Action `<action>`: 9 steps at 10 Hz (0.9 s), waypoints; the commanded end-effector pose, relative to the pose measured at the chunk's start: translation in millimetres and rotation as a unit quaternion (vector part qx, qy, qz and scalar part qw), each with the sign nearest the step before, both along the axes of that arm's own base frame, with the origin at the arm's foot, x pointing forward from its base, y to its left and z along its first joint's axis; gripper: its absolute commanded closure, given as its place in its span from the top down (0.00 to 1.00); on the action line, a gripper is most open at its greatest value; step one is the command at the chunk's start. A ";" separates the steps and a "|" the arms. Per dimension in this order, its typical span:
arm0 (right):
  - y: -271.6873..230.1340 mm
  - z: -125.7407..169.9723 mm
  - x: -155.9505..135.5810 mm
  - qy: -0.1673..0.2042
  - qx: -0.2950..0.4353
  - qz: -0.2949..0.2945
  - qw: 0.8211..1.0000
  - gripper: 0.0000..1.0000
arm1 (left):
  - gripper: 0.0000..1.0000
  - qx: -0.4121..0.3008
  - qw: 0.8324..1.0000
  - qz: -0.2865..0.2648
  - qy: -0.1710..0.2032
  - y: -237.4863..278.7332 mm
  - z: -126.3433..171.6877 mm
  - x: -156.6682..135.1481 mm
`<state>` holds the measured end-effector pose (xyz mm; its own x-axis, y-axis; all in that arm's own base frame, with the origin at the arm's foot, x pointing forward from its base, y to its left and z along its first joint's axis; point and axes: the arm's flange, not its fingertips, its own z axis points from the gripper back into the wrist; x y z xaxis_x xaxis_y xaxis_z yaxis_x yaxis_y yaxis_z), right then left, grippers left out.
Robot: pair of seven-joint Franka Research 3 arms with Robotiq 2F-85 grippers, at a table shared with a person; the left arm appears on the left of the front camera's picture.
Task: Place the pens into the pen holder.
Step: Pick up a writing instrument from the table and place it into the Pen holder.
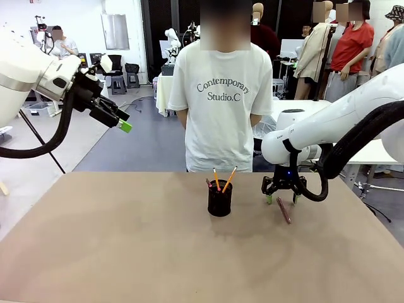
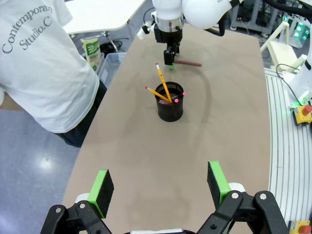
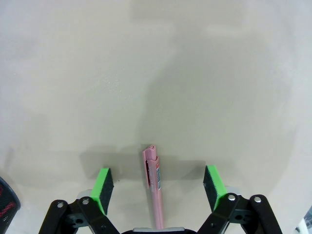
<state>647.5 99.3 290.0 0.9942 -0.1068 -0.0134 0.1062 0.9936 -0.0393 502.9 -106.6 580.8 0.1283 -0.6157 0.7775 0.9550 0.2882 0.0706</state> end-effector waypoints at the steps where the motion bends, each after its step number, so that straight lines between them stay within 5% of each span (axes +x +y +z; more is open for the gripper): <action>1: -0.3 4.6 7.9 -0.003 0.016 0.010 1.000 0.60 | 1.00 0.001 1.000 0.002 -0.001 1.9 0.6 0.1; 4: 0.2 3.6 9.1 0.008 0.026 0.014 1.000 0.01 | 1.00 0.001 1.000 0.002 -0.001 1.9 0.6 0.1; 9: -1.5 5.5 9.8 0.021 0.031 0.015 0.999 0.00 | 1.00 0.001 1.000 0.002 -0.001 1.9 0.6 0.1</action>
<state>652.3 103.5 300.4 0.9957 -0.0894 -0.0254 0.0893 0.9960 -0.0043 502.9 -106.6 580.8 0.1283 -0.6157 0.7775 0.9550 0.2882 0.0707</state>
